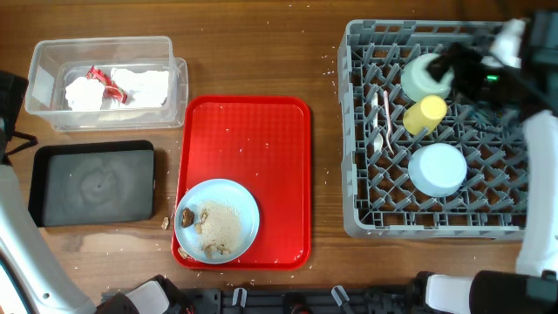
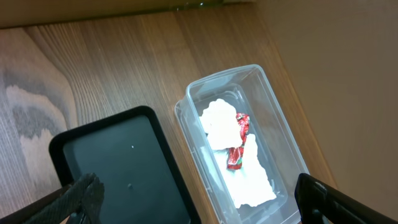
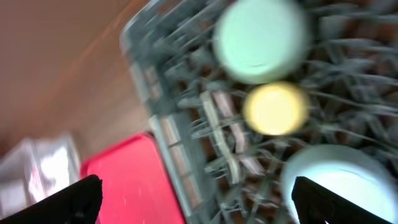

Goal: Sort waste into correct bins and load items into the dishwasher rack
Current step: 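Carry the white fork to the rack and insert it upright, then reach the left gripper to the light-blue plate and grasp its rim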

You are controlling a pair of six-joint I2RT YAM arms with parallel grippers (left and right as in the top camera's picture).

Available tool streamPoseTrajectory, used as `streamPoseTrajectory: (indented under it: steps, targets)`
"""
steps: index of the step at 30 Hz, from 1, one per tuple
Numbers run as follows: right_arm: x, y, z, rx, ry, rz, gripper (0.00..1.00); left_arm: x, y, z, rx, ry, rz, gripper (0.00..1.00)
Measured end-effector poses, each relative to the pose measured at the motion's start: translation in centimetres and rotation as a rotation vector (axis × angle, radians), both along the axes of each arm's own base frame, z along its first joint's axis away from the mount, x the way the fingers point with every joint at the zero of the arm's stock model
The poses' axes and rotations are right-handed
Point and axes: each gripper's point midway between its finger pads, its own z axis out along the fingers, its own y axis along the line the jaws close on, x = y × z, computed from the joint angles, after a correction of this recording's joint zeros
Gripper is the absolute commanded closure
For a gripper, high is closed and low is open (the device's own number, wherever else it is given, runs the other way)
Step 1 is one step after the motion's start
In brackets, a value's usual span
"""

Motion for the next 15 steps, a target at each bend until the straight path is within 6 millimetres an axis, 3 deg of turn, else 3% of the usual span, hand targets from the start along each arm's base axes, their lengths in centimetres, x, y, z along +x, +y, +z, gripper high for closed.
streamPoseTrajectory:
  steps: [2,5,7,11,15]
  targets:
    - [-1.0,-2.4,0.1,0.015,0.02,-0.098,0.0,0.0,0.0,0.0,0.0,0.0,0.0,0.0]
    - [-1.3,-2.6,-0.1,0.018,0.036,-0.11,0.0,0.2,-0.3,0.0,-0.012,-0.008,-0.014,0.0]
    - [-1.3,-2.6,-0.1,0.021,0.036,-0.113,0.0,0.6,-1.5,-0.5,-0.071,-0.017,-0.064,0.0]
    - [-1.2,-2.7,0.0,0.021,0.03,-0.116,0.0,0.0,-10.4,-3.3,-0.454,0.034,-0.31,0.0]
    - [-1.2,-2.6,0.0,0.025,0.032,-0.122,0.0,-1.7,-19.4,-5.1,-0.538,0.241,-0.575,0.0]
